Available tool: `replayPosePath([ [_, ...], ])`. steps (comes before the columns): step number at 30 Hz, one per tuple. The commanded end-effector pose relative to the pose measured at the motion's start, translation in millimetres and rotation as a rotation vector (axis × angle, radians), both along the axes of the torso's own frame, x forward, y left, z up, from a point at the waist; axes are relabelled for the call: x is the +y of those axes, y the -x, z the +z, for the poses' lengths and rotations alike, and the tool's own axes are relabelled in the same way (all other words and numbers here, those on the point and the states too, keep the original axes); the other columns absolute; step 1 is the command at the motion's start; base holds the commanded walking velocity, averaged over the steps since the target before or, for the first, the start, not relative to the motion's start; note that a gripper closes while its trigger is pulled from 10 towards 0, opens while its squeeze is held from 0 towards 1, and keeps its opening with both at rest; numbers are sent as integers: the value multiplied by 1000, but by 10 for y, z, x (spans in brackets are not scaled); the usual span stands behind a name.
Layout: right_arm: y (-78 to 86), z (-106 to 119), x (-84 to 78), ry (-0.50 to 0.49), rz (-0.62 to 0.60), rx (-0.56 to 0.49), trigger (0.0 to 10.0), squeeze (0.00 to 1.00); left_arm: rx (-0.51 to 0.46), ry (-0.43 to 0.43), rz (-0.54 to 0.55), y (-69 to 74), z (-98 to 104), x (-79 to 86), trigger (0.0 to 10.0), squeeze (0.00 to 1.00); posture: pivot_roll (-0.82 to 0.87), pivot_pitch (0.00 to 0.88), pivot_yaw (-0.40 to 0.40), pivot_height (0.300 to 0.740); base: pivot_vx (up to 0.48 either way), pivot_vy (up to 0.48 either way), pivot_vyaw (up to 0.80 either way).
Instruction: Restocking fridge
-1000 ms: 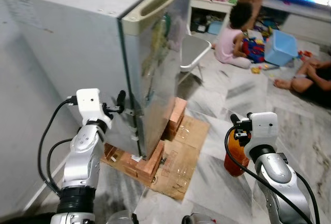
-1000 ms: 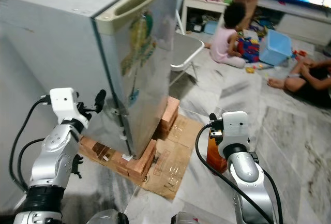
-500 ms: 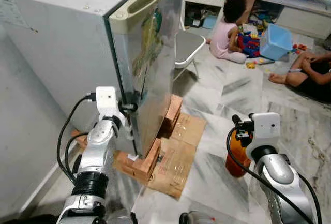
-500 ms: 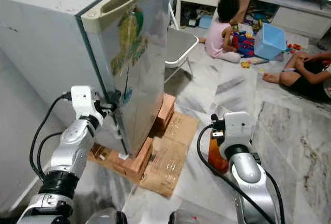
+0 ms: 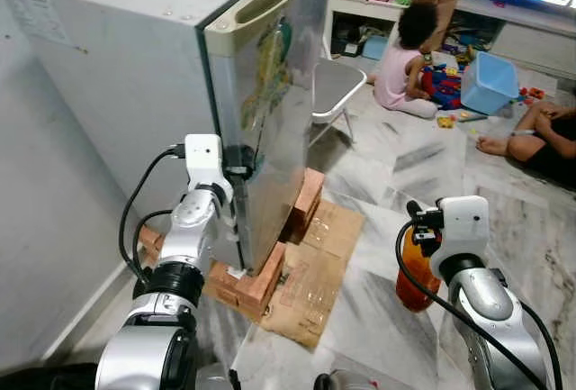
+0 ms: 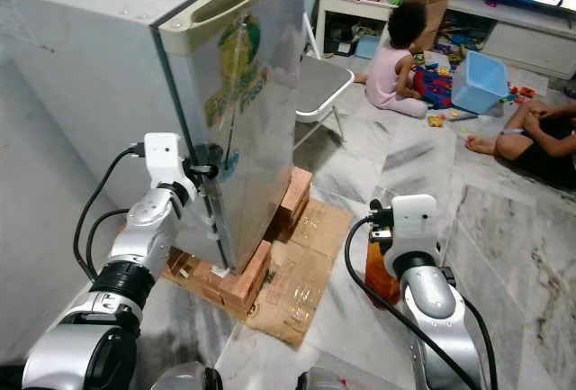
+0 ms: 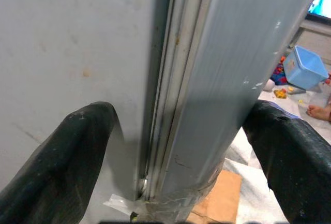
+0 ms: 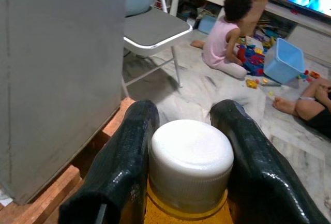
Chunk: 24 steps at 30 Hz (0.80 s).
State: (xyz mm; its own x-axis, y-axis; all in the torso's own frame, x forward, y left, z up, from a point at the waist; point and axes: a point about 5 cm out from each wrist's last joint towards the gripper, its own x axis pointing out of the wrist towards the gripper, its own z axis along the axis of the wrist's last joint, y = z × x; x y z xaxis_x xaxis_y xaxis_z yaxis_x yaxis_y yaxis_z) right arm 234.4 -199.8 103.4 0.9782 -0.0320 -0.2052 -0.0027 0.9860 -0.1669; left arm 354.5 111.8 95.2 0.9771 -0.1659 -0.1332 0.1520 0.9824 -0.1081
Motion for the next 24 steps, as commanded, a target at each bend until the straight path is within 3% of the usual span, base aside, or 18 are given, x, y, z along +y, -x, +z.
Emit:
replayPosePath([
  [1, 1, 108, 16, 13, 14, -35, 10000, 0, -145, -50, -140, -94, 317, -357, 10000, 0, -106, 6, -16, 740, 0, 0, 0],
  [3, 21, 86, -3, 51, 5, -17, 10000, 0, -161, -60, -176, -84, 343, -451, 10000, 0, -108, 3, -15, 740, 0, 0, 0],
  [4, 69, 32, -89, 129, -49, 30, 10000, 0, -182, -61, -242, -61, 377, -627, 10000, 0, -109, 1, -14, 740, 0, 0, 0],
  [5, 128, -38, -184, 93, -127, 84, 10000, 0, -207, -79, -322, -18, 396, -817, 10000, 0, -117, 0, -8, 740, 0, 0, 0],
  [8, 176, -91, -262, 66, -186, 118, 10000, 0, -229, -101, -385, 27, 400, -952, 10000, 0, -121, 0, -5, 740, 0, 0, 0],
  [11, 267, -170, -399, 21, -281, 166, 10000, 0, -248, -103, -510, 145, 401, -1254, 10000, 0, -125, 0, 4, 740, 0, 0, 0],
  [19, 257, -175, -346, 0, -287, 174, 10000, 0, -268, -70, -630, 276, 474, -1594, 10000, 0, -122, 0, 4, 740, 0, 0, 0],
  [21, 267, -178, -326, -17, -294, 176, 10000, 0, -268, -32, -695, 342, 519, -1733, 10000, 0, -118, 0, 8, 740, 0, 0, 0],
  [22, 278, -175, -319, -21, -297, 174, 10000, 0, -276, 11, -796, 446, 571, -1887, 10000, 0, -115, 0, 10, 740, 0, 0, 0],
  [24, 286, -174, -317, -27, -302, 172, 10000, 0, -279, 44, -907, 567, 602, -2024, 10000, 0, -115, 0, 11, 740, 0, 0, 0],
])
